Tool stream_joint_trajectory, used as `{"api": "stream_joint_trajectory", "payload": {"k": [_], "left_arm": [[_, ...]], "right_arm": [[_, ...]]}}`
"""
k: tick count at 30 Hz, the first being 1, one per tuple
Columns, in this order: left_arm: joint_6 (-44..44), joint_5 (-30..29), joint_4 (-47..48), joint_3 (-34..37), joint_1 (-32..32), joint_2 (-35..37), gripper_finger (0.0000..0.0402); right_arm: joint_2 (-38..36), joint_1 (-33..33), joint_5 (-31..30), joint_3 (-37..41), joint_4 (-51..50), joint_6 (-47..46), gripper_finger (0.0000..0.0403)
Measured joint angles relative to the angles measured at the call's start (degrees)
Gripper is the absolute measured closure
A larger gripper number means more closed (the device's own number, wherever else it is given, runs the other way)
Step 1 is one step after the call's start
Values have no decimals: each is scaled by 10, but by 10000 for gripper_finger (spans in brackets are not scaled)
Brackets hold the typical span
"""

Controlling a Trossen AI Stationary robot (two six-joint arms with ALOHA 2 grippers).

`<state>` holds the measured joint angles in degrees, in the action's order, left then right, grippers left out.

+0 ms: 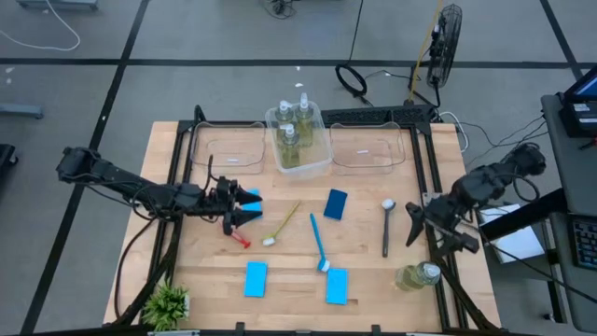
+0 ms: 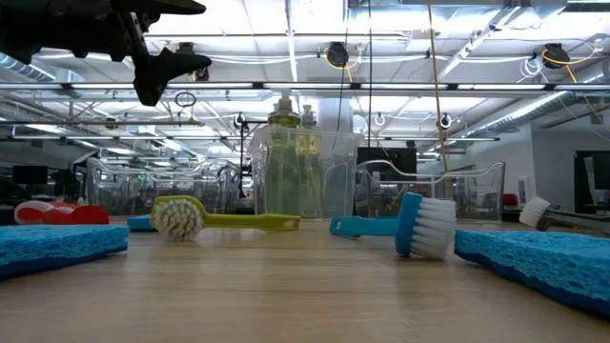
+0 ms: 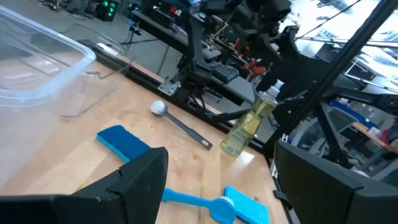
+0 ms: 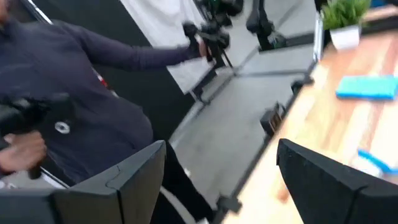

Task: Pick & Place Kitchen Sink Supplies
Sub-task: Put the green soap dispenser into the transparent white bin

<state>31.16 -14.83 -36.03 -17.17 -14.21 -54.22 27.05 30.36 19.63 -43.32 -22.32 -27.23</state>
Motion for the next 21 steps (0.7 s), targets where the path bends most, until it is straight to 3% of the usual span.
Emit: {"api": "stream_joint_trajectory", "payload": {"k": [21], "left_arm": [[7, -2, -1, 0, -25, 0, 105]], "right_arm": [[-3, 271, -271, -11, -101, -40, 108]]}}
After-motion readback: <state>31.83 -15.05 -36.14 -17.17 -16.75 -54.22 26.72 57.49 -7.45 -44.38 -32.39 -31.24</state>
